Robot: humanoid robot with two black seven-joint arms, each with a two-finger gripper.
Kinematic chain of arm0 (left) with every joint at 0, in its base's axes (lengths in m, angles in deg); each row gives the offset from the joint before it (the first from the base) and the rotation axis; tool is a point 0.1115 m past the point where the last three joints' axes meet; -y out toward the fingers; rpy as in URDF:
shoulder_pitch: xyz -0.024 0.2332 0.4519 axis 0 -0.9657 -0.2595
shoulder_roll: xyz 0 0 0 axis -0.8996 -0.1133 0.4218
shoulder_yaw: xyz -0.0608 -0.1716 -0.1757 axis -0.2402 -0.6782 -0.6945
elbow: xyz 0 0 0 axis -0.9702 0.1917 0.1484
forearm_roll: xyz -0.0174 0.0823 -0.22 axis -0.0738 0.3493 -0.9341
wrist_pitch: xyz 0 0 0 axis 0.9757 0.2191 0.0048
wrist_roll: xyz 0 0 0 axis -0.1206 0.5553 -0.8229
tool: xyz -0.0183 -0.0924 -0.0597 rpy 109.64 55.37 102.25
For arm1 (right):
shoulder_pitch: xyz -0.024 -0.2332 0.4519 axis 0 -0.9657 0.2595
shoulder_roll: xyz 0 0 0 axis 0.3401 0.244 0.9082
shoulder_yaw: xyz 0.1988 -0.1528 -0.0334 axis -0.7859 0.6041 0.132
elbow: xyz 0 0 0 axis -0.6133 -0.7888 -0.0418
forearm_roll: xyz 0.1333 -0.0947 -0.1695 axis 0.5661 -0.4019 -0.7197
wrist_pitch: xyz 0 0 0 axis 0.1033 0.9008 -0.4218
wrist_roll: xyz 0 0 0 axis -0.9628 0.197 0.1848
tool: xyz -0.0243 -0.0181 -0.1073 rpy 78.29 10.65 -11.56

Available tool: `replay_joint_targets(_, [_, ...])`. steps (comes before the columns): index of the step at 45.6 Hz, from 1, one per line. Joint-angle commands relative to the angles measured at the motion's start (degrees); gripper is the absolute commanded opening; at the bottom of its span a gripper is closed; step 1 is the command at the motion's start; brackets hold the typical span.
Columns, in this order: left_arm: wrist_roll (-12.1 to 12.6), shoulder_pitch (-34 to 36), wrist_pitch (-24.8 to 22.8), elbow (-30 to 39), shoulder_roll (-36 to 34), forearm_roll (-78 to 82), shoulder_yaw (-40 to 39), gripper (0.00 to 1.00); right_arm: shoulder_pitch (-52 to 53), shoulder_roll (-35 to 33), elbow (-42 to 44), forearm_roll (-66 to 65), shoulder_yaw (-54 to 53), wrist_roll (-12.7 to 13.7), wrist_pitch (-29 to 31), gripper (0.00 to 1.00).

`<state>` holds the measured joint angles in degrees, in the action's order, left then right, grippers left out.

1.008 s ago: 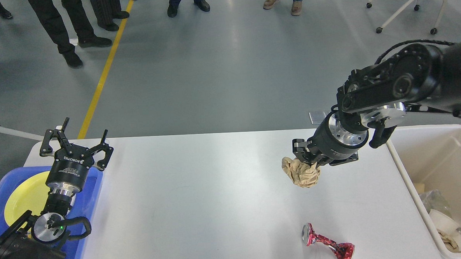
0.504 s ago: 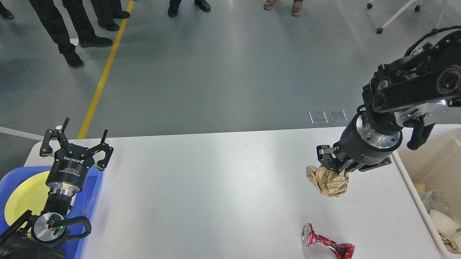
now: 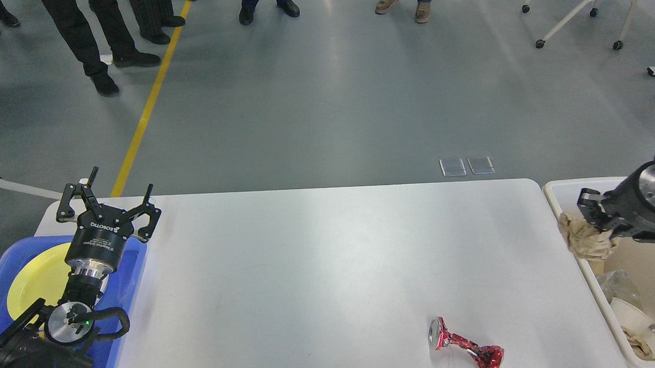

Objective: Tidy desktop
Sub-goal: 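Lift the paper bag and carry it over the white bin, then lower the paper bag into the bin and release it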

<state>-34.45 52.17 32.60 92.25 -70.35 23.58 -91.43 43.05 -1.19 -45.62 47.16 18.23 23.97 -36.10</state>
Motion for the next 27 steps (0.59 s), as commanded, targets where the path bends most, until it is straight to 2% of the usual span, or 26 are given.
replay_joint_targets(1, [0.0,0.0,0.01,0.0,0.0,-0.01,-0.06,0.96,-7.33,-7.24,7.98,-1.46,-1.24,-0.07,-1.51,0.0])
replay_joint_targets(12, [0.0,0.0,0.01,0.0,0.0,-0.01,0.02,0.96,-29.03,-12.17,24.94,-1.55,-17.57,-0.42,-2.57,0.0])
replay_joint_targets(21, [0.0,0.0,0.1,0.0,0.0,-0.01,0.02,0.96,-47.84,-10.07,40.68,-1.55,-32.87,-0.51,-2.57,0.0])
replay_joint_targets(27, [0.0,0.0,0.01,0.0,0.0,-0.01,0.02,0.96,-57.08,-5.07,50.26,-1.63,-37.1,-0.51,-2.75,0.0])
